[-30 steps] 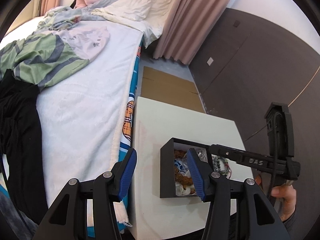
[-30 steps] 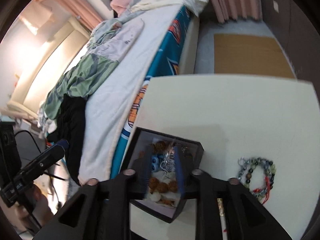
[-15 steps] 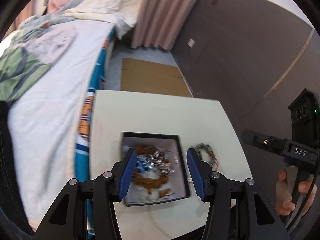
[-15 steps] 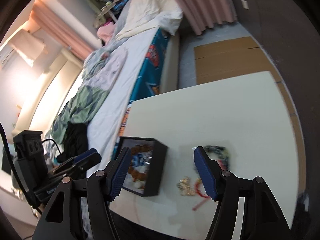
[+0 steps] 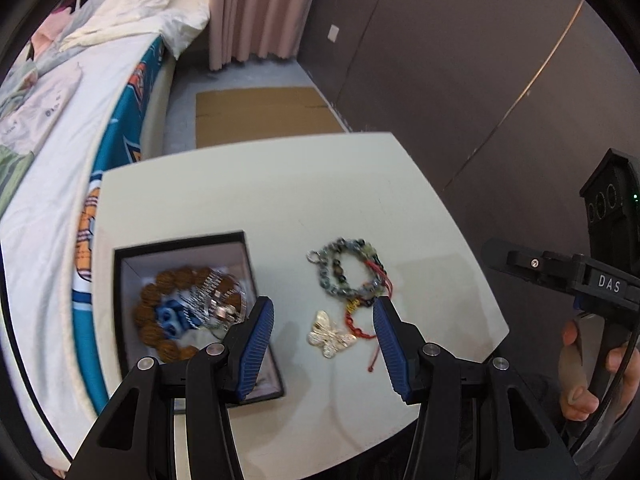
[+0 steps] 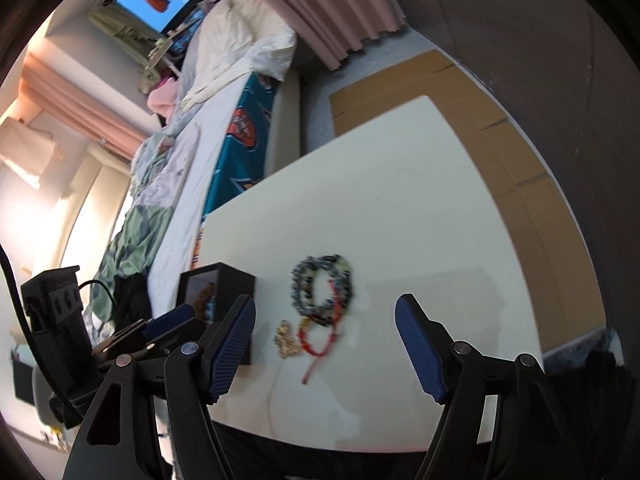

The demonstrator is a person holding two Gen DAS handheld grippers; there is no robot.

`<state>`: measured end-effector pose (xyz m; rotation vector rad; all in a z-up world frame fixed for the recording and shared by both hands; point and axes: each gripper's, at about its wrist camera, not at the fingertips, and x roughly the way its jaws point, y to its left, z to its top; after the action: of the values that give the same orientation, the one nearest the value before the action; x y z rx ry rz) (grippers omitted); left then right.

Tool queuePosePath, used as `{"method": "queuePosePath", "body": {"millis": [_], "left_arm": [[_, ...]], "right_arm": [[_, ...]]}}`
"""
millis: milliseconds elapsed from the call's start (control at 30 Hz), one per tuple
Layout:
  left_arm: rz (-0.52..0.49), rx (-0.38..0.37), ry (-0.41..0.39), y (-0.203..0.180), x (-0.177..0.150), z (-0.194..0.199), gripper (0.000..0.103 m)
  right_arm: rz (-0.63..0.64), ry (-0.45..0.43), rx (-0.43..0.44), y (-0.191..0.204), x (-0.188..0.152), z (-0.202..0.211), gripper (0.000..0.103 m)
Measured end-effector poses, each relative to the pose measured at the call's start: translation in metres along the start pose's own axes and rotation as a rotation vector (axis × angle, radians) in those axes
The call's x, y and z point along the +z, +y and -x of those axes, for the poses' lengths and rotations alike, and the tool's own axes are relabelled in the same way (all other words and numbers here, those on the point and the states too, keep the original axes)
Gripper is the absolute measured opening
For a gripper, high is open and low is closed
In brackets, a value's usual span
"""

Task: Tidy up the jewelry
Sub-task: 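Move the left gripper to the gold butterfly brooch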

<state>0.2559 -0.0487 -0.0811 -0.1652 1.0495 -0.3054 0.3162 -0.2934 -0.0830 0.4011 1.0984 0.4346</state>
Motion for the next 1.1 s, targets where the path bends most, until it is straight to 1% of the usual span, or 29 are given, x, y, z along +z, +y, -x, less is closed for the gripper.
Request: {"method": "queuePosePath", "body": {"millis": [100, 200, 267, 333, 567, 667, 800, 867, 1033, 1100], "left_arm": [[-0.009, 0.010, 0.038, -0.012, -0.005, -0.011, 0.053], [-0.023, 0.021, 0.056, -0.022, -0.009, -0.019, 0.053], [-0.037, 0.043, 0.091, -0.028, -0.013, -0.028, 0.053], [-0.036, 0.061, 0.119, -0.029, -0.018, -0.034, 0.053], [-0.031, 0.056, 0.173, -0.035, -0.039, -0.049, 0.053], [-0.014, 0.071, 0.190, -0.031, -0.045, -0.059, 0.053], [-0.011, 0.124, 0.168, -0.022, -0.044, -0.065, 0.053], [-0.016, 0.106, 0.154, -0.021, -0.043, -0.066, 0.053], [-0.080, 0.160, 0.137, -0.024, -0.040, -0.073, 0.053], [-0.090, 0.164, 0.145, -0.025, -0.039, -0.078, 0.053]], "right_arm": [[-0.017, -0.010, -0.003, -0.012, -0.004, 0.004, 0.073], [-0.036, -0.013, 0.000, -0.021, -0.006, 0.006, 0.073], [-0.041, -0.016, 0.006, -0.024, -0.008, 0.008, 0.073], [-0.043, -0.024, 0.017, -0.026, -0.010, 0.011, 0.073], [-0.054, -0.022, 0.016, -0.039, -0.014, 0.013, 0.073], [-0.053, -0.024, 0.017, -0.041, -0.014, 0.014, 0.073], [-0.064, -0.024, 0.009, -0.048, -0.015, 0.014, 0.073], [-0.071, -0.024, 0.007, -0.049, -0.015, 0.013, 0.073], [-0.062, -0.020, 0.007, -0.049, -0.015, 0.012, 0.073], [-0.054, -0.014, 0.003, -0.048, -0.016, 0.011, 0.073]]}}
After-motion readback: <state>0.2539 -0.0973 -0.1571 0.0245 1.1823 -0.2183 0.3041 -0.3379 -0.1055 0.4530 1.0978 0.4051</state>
